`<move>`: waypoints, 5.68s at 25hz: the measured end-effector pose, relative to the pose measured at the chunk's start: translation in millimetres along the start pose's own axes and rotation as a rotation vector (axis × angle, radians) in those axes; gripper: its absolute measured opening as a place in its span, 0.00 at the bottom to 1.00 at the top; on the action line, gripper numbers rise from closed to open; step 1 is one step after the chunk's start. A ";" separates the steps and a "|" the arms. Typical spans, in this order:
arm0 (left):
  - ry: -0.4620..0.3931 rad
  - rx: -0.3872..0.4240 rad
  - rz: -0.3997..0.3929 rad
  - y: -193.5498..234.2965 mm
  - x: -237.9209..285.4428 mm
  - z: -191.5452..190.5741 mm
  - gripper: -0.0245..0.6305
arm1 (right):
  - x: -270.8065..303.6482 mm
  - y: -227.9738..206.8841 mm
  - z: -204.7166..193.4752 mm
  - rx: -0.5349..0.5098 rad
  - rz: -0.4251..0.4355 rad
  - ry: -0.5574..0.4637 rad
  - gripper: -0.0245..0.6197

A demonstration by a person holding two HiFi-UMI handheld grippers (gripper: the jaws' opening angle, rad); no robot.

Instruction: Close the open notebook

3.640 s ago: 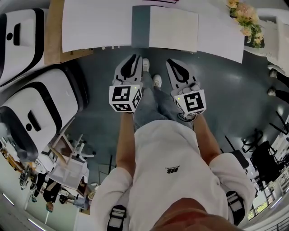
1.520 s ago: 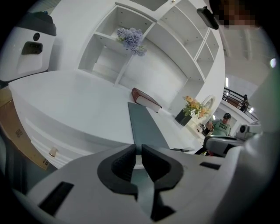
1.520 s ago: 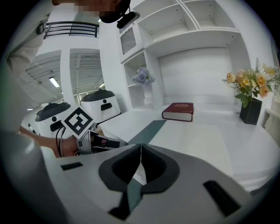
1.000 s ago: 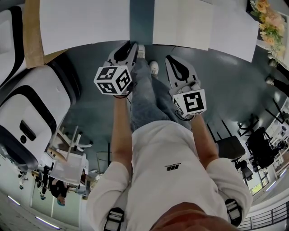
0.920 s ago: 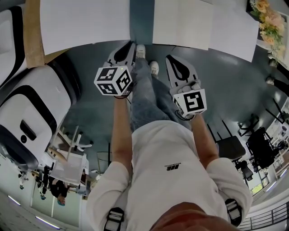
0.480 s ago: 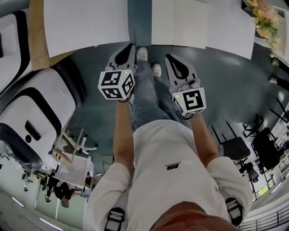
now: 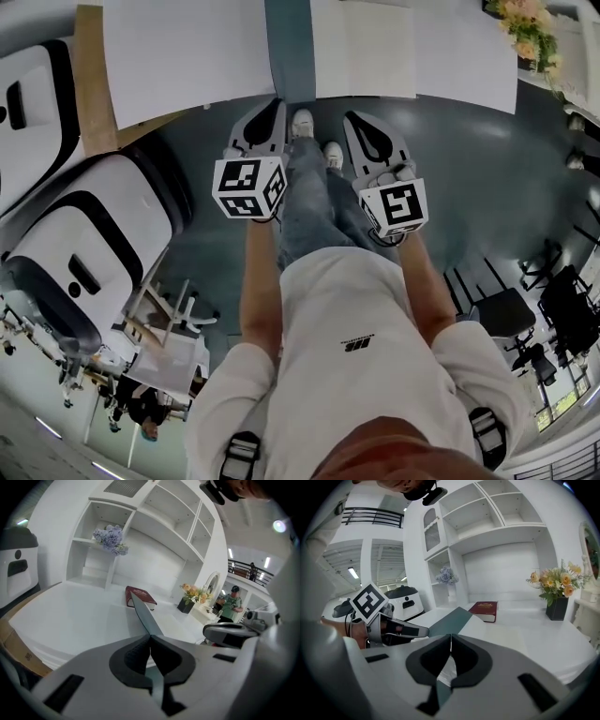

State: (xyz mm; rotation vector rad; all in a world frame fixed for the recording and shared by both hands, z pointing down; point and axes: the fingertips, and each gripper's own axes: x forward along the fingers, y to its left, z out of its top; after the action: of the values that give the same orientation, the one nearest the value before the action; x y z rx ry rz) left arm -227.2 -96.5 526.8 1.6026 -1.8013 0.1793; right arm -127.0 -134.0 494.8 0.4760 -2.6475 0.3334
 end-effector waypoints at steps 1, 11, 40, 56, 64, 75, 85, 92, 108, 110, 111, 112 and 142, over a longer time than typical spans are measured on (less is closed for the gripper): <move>-0.001 0.009 -0.004 -3.8 -1.0 2.9 0.04 | -2.3 -1.0 1.4 0.003 -0.006 -0.001 0.03; -0.006 0.094 -0.038 -43.5 -6.3 24.8 0.04 | -26.3 -17.4 13.8 0.038 -0.072 -0.040 0.03; 0.030 0.255 -0.232 -149.6 28.1 42.8 0.04 | -89.6 -81.1 10.1 0.117 -0.275 -0.083 0.03; 0.107 0.322 -0.380 -191.8 65.0 29.2 0.04 | -99.7 -113.9 -4.8 0.177 -0.384 -0.064 0.03; 0.161 0.358 -0.466 -204.6 83.3 19.9 0.04 | -97.6 -124.0 -14.6 0.213 -0.434 -0.042 0.03; 0.227 0.387 -0.548 -214.5 103.8 6.0 0.04 | -89.2 -139.0 -23.2 0.250 -0.482 -0.025 0.03; 0.272 0.404 -0.584 -221.8 121.5 -9.9 0.04 | -90.8 -147.0 -35.5 0.277 -0.518 -0.010 0.03; 0.295 0.409 -0.602 -225.8 132.1 -19.4 0.04 | -95.0 -153.3 -42.0 0.291 -0.542 -0.001 0.03; 0.355 0.408 -0.634 -234.8 148.3 -38.5 0.04 | -100.7 -162.3 -53.0 0.318 -0.568 0.011 0.03; 0.359 0.402 -0.639 -236.8 147.2 -39.3 0.04 | -102.4 -162.7 -53.1 0.319 -0.570 0.011 0.03; 0.358 0.399 -0.642 -238.0 146.2 -38.9 0.04 | -103.3 -163.1 -53.0 0.320 -0.571 0.011 0.03; 0.357 0.398 -0.643 -239.0 145.3 -38.1 0.04 | -104.2 -163.6 -52.8 0.319 -0.572 0.011 0.03; 0.194 0.415 -0.559 -243.2 112.0 18.9 0.04 | -132.5 -170.0 -22.4 0.285 -0.525 -0.044 0.03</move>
State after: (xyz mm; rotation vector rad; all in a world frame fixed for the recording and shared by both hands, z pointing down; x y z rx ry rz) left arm -10.6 -251.7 494.5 2.2290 -1.1584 0.4487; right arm 58.2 -245.7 481.5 1.2455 -2.4023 0.5324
